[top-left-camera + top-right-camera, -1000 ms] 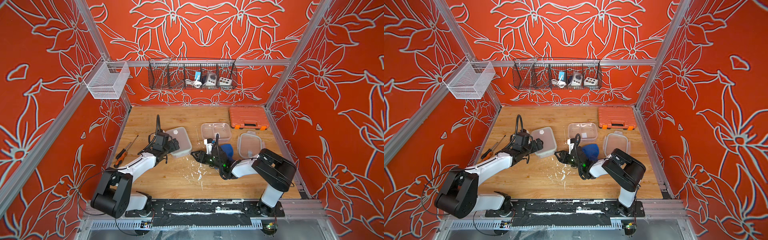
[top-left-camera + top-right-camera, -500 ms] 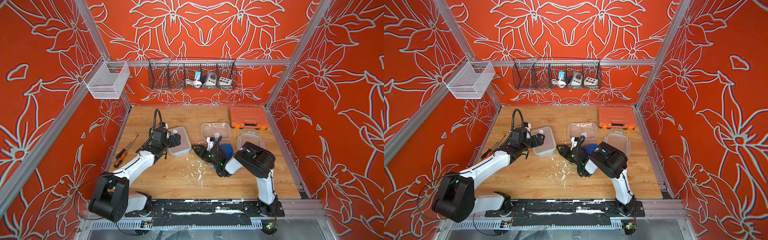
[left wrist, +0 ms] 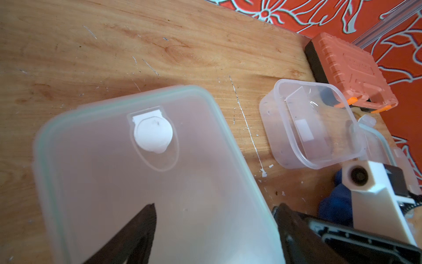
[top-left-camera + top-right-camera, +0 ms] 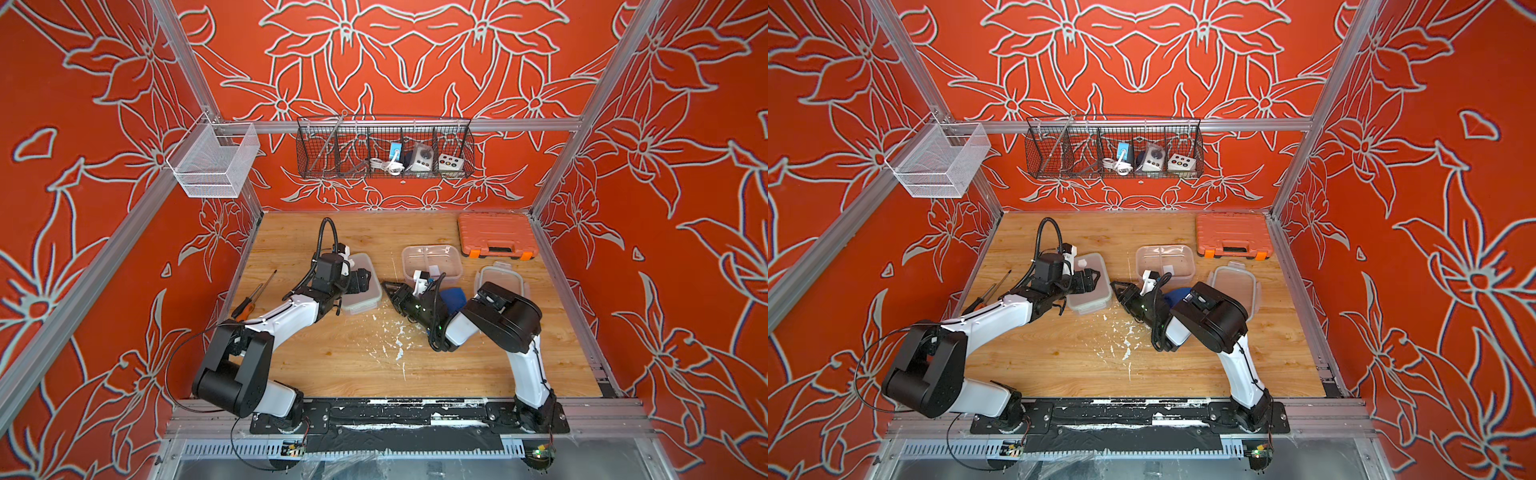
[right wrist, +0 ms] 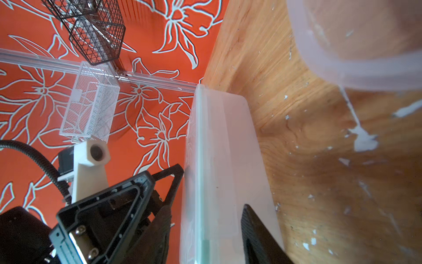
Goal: Wipe the insides of the lunch boxes
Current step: Open the lid of the lunch box.
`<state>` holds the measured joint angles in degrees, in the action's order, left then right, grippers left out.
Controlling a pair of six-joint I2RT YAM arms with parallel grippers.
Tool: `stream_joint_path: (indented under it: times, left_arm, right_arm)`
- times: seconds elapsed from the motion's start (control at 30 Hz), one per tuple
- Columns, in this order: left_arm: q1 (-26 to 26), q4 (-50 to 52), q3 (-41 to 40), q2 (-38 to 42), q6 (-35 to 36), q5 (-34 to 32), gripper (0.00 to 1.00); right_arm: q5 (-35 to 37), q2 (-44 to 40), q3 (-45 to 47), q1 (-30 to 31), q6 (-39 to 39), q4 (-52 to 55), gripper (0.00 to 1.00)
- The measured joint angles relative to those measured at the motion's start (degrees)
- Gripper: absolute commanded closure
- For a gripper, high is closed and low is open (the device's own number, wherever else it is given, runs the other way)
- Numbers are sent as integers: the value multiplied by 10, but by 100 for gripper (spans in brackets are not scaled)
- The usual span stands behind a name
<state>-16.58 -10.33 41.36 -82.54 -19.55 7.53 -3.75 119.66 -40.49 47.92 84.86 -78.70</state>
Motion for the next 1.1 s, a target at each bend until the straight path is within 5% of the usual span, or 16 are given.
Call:
stream_joint_path:
  times: [1.1]
  left_arm:
    - [-4, -24, -49, 44, -41, -20, 20]
  right_arm:
    - [88, 47, -26, 43, 190, -10, 46]
